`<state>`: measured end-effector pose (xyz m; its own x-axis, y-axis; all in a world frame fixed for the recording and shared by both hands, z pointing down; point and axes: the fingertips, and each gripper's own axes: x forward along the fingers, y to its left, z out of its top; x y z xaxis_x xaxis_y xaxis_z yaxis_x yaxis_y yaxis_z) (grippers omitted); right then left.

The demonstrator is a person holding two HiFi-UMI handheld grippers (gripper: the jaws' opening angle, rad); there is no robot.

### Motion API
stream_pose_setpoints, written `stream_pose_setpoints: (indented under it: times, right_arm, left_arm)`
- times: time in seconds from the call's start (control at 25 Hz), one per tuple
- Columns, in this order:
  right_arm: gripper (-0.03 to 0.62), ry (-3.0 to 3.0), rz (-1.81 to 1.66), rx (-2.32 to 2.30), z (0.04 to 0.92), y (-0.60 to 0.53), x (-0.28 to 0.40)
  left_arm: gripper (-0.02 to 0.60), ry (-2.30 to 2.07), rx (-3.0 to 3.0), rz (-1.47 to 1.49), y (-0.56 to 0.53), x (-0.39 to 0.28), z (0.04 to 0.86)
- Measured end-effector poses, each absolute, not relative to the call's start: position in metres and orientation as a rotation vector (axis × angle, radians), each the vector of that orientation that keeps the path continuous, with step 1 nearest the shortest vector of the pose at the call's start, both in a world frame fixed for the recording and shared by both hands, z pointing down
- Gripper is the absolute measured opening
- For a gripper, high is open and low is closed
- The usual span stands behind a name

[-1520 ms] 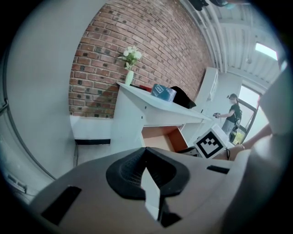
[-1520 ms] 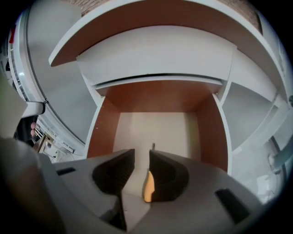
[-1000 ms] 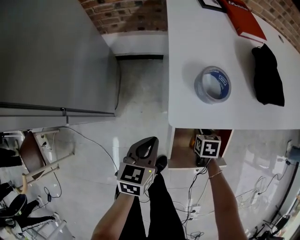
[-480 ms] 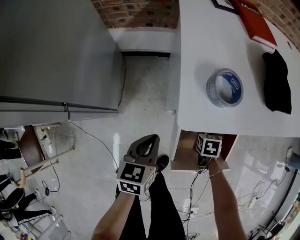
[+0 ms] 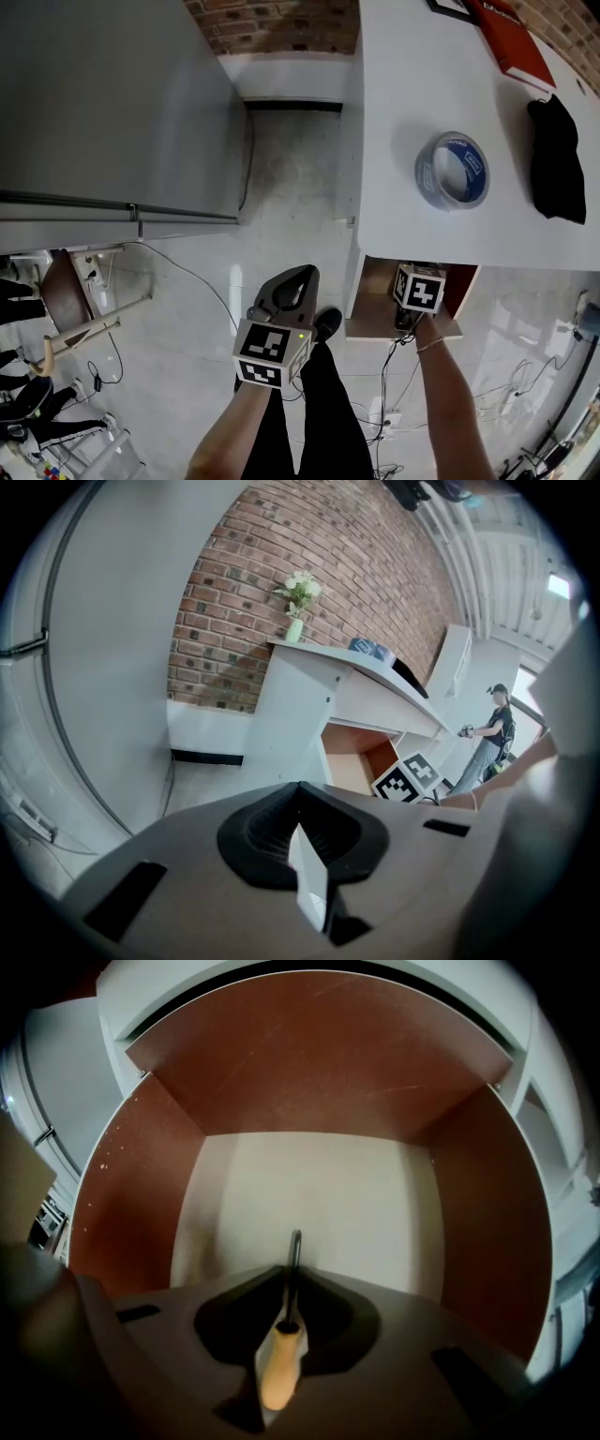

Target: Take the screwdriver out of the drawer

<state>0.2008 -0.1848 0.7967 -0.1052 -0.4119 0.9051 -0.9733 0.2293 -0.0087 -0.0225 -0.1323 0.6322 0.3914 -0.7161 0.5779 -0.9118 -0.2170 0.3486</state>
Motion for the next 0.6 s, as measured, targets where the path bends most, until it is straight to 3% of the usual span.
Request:
stream_pose_setpoints:
  times: [0.6]
  right_arm:
    - [0.02, -1.664, 0.895, 1.357, 0.7924, -0.1817, 0.2019]
  left_arm:
    - [-0.008, -1.374, 1.997, 0.396, -0.1248, -0.0188, 0.6345]
